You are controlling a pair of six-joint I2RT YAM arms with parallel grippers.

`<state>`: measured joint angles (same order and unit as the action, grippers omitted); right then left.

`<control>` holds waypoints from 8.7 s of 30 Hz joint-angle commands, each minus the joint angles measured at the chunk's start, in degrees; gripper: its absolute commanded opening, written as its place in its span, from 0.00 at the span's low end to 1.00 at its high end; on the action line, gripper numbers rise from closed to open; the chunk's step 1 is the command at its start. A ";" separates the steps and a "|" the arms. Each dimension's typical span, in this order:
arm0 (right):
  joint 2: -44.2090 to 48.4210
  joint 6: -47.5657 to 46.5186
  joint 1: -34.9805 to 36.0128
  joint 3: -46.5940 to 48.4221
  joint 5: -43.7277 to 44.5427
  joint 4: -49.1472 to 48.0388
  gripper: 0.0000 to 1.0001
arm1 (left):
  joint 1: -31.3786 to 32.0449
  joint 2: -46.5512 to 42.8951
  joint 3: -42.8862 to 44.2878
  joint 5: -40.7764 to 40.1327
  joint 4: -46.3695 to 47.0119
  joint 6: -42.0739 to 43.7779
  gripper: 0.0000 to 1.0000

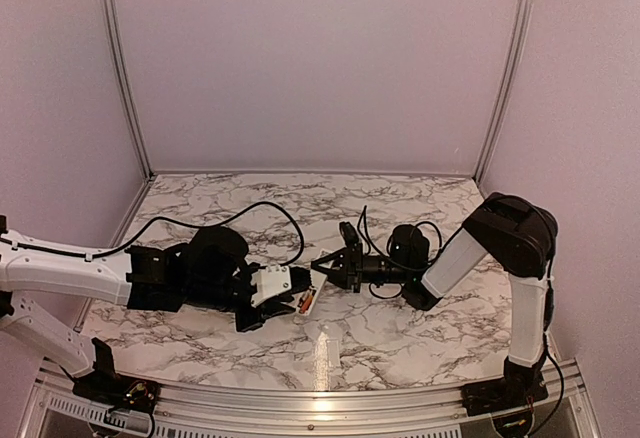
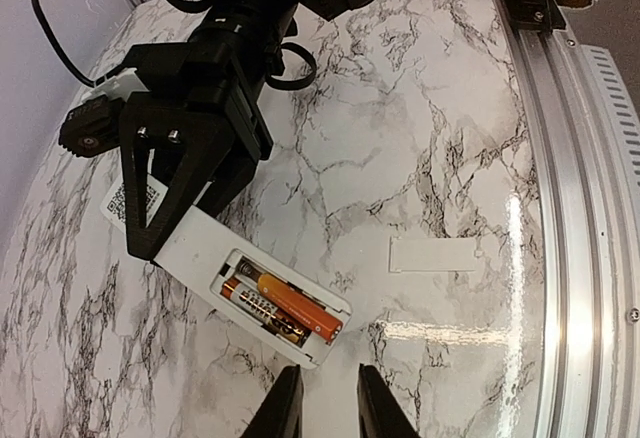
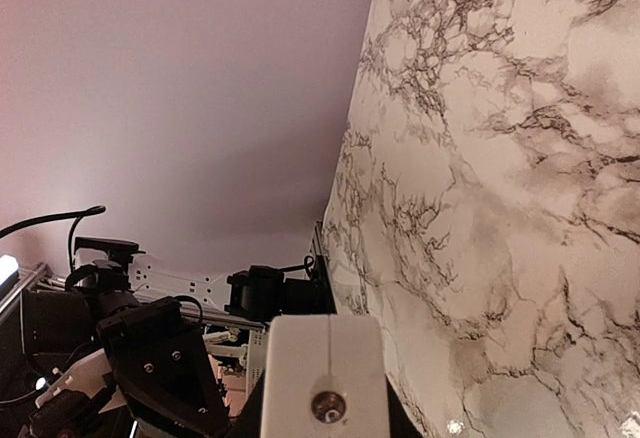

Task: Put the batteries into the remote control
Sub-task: Load the battery into the battery compartment, then press the battery in the battery compartment.

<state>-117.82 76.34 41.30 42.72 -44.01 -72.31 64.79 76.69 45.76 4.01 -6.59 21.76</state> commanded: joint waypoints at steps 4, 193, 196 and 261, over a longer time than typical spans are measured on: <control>1.51 -0.05 1.28 2.12 -1.05 0.07 0.00 | 0.64 1.94 0.92 -1.12 1.51 1.82 0.20; 6.90 -3.06 2.82 2.53 -3.98 -0.18 0.00 | -14.43 14.30 -0.80 22.85 14.06 -48.36 0.31; 6.82 -3.28 2.82 2.54 -3.96 0.15 0.00 | -14.43 13.16 -0.91 23.13 13.47 -48.01 0.46; 9.64 -7.59 2.56 3.50 -4.76 4.23 0.00 | -16.39 13.54 0.10 19.56 4.00 -47.09 0.39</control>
<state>-110.65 68.20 43.42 44.12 -45.39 -65.45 49.19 88.12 45.21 31.38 6.24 -27.83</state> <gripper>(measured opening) 0.180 0.357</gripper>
